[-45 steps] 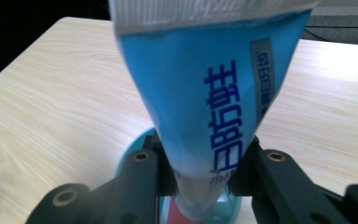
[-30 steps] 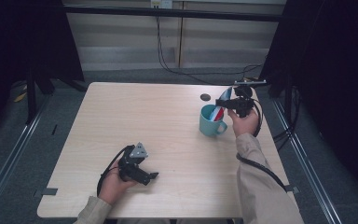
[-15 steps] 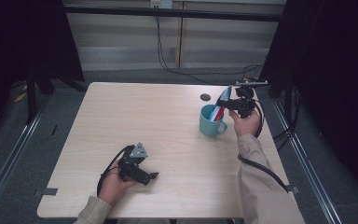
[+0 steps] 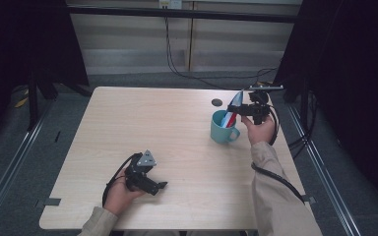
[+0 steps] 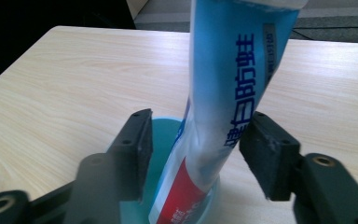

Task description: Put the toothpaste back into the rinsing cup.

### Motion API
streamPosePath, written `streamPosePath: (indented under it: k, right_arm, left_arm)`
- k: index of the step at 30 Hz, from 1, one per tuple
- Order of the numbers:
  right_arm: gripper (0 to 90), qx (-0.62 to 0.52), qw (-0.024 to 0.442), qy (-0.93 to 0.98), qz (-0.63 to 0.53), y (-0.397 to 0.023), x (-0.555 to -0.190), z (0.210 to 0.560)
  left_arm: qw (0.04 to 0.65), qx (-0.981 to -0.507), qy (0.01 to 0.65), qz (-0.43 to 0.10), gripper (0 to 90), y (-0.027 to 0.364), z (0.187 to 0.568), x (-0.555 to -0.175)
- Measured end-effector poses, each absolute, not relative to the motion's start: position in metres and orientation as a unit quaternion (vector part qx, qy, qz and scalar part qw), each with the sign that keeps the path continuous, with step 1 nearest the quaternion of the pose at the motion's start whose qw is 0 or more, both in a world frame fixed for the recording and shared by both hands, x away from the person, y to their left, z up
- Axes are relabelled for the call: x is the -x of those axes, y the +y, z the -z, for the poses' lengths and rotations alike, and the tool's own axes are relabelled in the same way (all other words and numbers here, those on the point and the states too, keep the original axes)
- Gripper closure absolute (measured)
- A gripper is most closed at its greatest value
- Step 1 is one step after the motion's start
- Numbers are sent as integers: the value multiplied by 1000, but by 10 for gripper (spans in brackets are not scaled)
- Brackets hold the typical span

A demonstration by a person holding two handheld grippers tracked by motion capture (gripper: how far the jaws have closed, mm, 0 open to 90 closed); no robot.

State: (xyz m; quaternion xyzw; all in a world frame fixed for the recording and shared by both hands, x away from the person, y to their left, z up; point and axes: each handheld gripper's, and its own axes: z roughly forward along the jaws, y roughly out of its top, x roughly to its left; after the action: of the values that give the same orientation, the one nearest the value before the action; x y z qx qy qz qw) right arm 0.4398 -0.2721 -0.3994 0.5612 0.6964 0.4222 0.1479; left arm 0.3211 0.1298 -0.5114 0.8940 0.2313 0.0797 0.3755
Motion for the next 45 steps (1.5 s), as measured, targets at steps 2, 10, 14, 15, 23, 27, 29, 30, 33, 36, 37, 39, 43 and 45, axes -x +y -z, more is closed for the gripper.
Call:
streamPosePath:
  k: [2, 10, 14, 15, 23, 27, 29, 30, 33, 36, 37, 39, 43, 45]
  right_arm:
    - [384, -559, 154, 698, -421, -272, -439, 399]
    - [288, -551, 159, 709, -409, -271, -436, 400]
    - [246, -543, 162, 717, -406, -271, -433, 400]
    - [232, -543, 163, 717, -406, -272, -432, 399]
    - [211, -535, 159, 723, -407, -277, -425, 398]
    - [203, -531, 159, 726, -408, -278, -421, 397]
    - [202, -530, 159, 727, -407, -278, -419, 397]
    - [201, -527, 156, 728, -410, -278, -418, 397]
    - [198, -521, 156, 732, -410, -276, -415, 396]
    - [196, -517, 151, 736, -411, -274, -414, 395]
    - [196, -514, 151, 738, -411, -273, -413, 394]
    - [196, -509, 150, 739, -415, -271, -412, 393]
    - [198, -500, 151, 745, -414, -268, -408, 393]
    - [198, -497, 148, 749, -412, -267, -406, 392]
  left_arm:
    - [374, -895, 231, -80, 11, 130, 511, -321]
    - [373, -896, 228, -79, 11, 130, 511, -321]
    - [373, -896, 228, -79, 11, 130, 511, -321]
    - [374, -895, 228, -79, 11, 130, 511, -321]
    - [375, -895, 228, -79, 7, 130, 511, -321]
    - [375, -895, 227, -77, 4, 129, 512, -321]
    - [376, -895, 228, -77, 3, 129, 512, -321]
    - [375, -896, 227, -77, 3, 129, 511, -321]
    - [375, -896, 227, -77, 2, 129, 511, -321]
    - [375, -896, 227, -77, 2, 129, 511, -321]
    - [375, -896, 227, -77, 2, 129, 511, -321]
    - [374, -896, 227, -77, 2, 129, 511, -321]
    - [377, -895, 228, -76, 2, 129, 512, -321]
    - [376, -895, 228, -75, 2, 129, 512, -321]
